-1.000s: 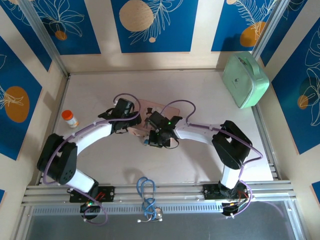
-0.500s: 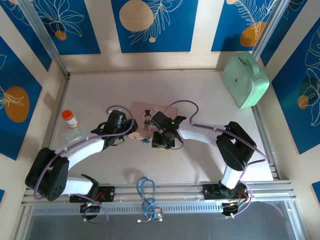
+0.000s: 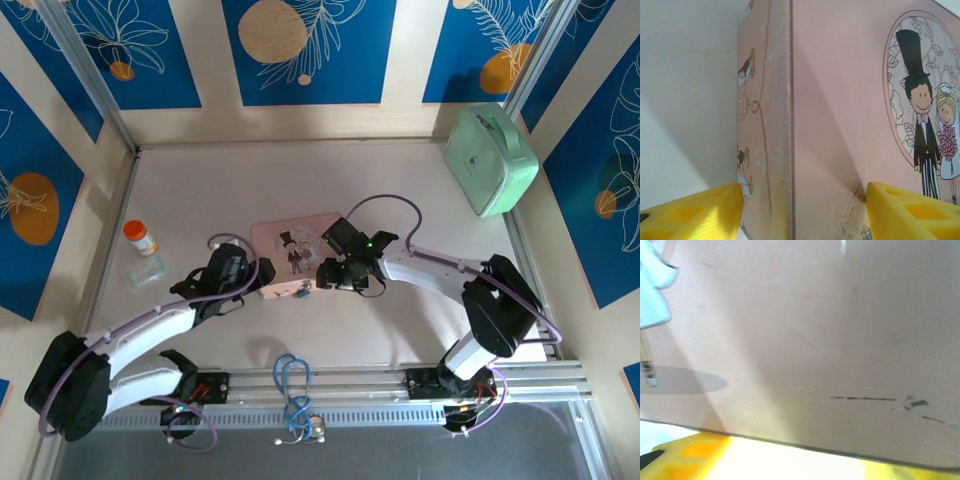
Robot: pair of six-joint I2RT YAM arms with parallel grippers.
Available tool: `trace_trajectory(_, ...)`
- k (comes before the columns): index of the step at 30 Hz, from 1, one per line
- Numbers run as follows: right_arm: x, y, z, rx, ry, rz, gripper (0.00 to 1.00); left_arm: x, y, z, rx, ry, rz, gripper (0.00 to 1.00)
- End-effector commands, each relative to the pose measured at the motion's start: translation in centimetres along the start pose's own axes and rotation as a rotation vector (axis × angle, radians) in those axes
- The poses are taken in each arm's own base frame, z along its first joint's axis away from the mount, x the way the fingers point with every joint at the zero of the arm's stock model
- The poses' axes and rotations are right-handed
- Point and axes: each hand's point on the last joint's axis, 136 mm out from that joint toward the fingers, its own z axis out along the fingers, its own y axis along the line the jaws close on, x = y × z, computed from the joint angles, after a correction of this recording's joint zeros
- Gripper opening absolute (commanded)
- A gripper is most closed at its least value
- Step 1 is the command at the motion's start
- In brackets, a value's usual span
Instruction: Unlock the padlock with the key
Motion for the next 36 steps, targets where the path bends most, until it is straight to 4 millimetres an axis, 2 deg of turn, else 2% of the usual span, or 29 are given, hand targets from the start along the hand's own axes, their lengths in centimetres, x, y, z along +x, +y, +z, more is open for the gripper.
trace_trajectory(1, 0.2, 1.9, -0.6, -0.076, -0.082, -0.07, 0.57, 1.6, 1.5, -0.5, -0.06, 0.062, 0.017, 0.69)
trace_trajectory(3, 0.9, 2.4, -0.8, -0.047, -0.173, -0.12, 0.58, 0.9, 0.9, -0.9, -0.055, 0.047, 0.041, 0.72)
trace_trajectory(6, 2.2, 4.3, -1.4, -0.068, -0.272, -0.171, 0.59, -0.7, -0.2, -1.9, -0.066, 0.014, 0.093, 0.75)
trace_trajectory(10, 3.3, 5.1, -1.4, -0.124, -0.291, -0.099, 0.59, -3.0, -1.7, -4.1, -0.073, -0.036, 0.138, 0.77)
trace_trajectory(13, 3.8, 5.4, -0.4, -0.164, -0.235, -0.049, 0.57, -3.8, -2.5, -5.5, -0.071, -0.048, 0.15, 0.77)
trace_trajectory(16, 3.9, 6.1, 0.0, -0.178, -0.21, -0.047, 0.55, -4.2, -2.7, -6.7, -0.075, -0.053, 0.149, 0.77)
trace_trajectory(22, 3.4, 6.7, -1.2, -0.197, -0.291, -0.045, 0.57, -4.4, -2.6, -7.8, -0.114, -0.033, 0.158, 0.8)
trace_trajectory(28, 2.6, 8.7, -1.0, -0.211, -0.287, -0.062, 0.56, -4.0, -2.5, -9.0, -0.145, 0.022, 0.176, 0.9)
trace_trajectory(32, 2.6, 9.2, -0.5, -0.193, -0.279, -0.056, 0.55, -4.2, -3.3, -9.3, -0.131, 0.042, 0.187, 0.94)
trace_trajectory(36, 2.8, 9.2, -0.4, -0.183, -0.265, -0.06, 0.55, -3.9, -3.7, -8.7, -0.097, 0.043, 0.182, 0.95)
